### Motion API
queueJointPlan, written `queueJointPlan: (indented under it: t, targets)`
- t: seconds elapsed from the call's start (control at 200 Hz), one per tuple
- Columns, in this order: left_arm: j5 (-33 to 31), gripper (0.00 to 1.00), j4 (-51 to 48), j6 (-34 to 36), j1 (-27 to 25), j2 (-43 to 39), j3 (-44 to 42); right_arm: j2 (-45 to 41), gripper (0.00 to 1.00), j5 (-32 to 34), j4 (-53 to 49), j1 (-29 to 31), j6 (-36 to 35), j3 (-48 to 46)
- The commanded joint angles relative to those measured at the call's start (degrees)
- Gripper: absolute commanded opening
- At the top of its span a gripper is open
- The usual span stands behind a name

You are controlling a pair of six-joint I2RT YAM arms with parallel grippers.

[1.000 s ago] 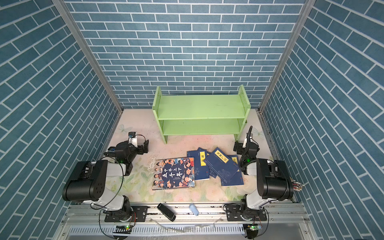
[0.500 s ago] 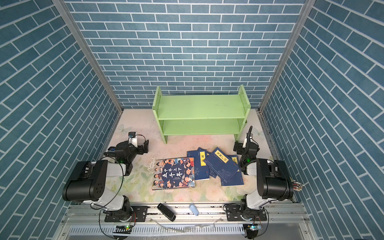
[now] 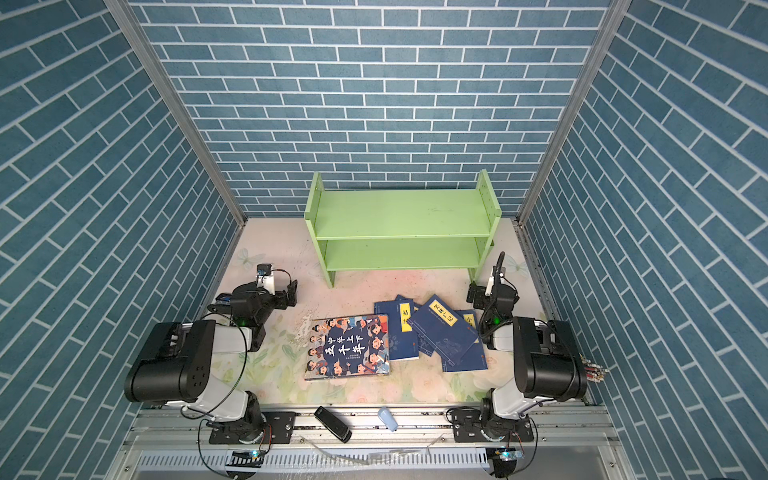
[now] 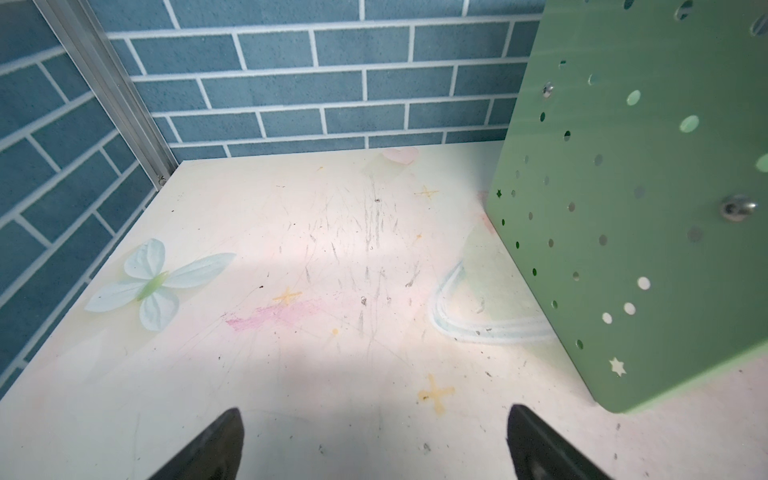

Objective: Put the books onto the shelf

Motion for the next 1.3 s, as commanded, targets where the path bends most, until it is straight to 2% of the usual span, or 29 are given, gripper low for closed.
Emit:
queueJointPlan:
  t: [0.0, 0.115, 0.2, 0.325, 0.48, 0.54, 0.69, 0.75, 0.82, 1.03, 1.295]
  targets:
    - [-0.3, 1.00, -0.3, 0.4, -0.3, -0.6, 0.4, -0.2, 0.99, -0.5, -0.1, -0.2, -1.6, 1.2]
    - [0.2, 1.00, -0.1, 0.4, -0.3, -1.0, 0.1, -0.5, 0.99, 0.0, 0.9, -0.2, -1.7, 0.6]
    - [1.5, 1.00, -3.7, 1.0, -0.3, -4.7, 0.5, -2.2, 0.98, 0.8, 2.1, -0.2, -1.3, -0.7]
    - [3.1, 1.00, -18.8, 1.5, -0.3, -10.5, 5.7, -5.0, 0.95, 1.9, 3.2, -0.2, -1.1, -2.7]
    - [3.5, 1.00, -36.0, 1.7, -0.3, -16.6, 11.3, -12.7, 0.93, 3.8, -4.6, 0.2, -0.5, -2.3]
    - [3.8, 1.00, -41.5, 1.8, -0.3, -19.5, 12.5, -16.3, 0.91, 5.1, -9.2, 0.7, 0.6, -1.9]
    - [5.8, 1.00, -64.8, 2.6, -0.3, -21.5, 21.8, -25.5, 0.83, 6.3, -27.9, 2.7, 4.1, 2.0]
    - [5.5, 1.00, -71.8, 1.6, -0.3, -22.2, 24.4, -29.6, 0.83, 9.4, -36.6, 5.0, 5.2, 3.7]
    - [5.7, 1.00, -78.3, 0.8, -0.3, -22.8, 27.0, -33.3, 0.83, 9.3, -42.4, 6.4, 4.9, 4.5]
    - [6.6, 1.00, -86.3, -2.4, -0.3, -25.2, 31.3, -38.7, 0.83, 11.6, -59.9, 10.8, 10.1, 12.3]
    - [12.8, 1.00, -92.2, -10.2, -0.3, -21.1, 37.2, -37.0, 0.85, 4.8, -78.9, 17.0, 18.3, 23.9]
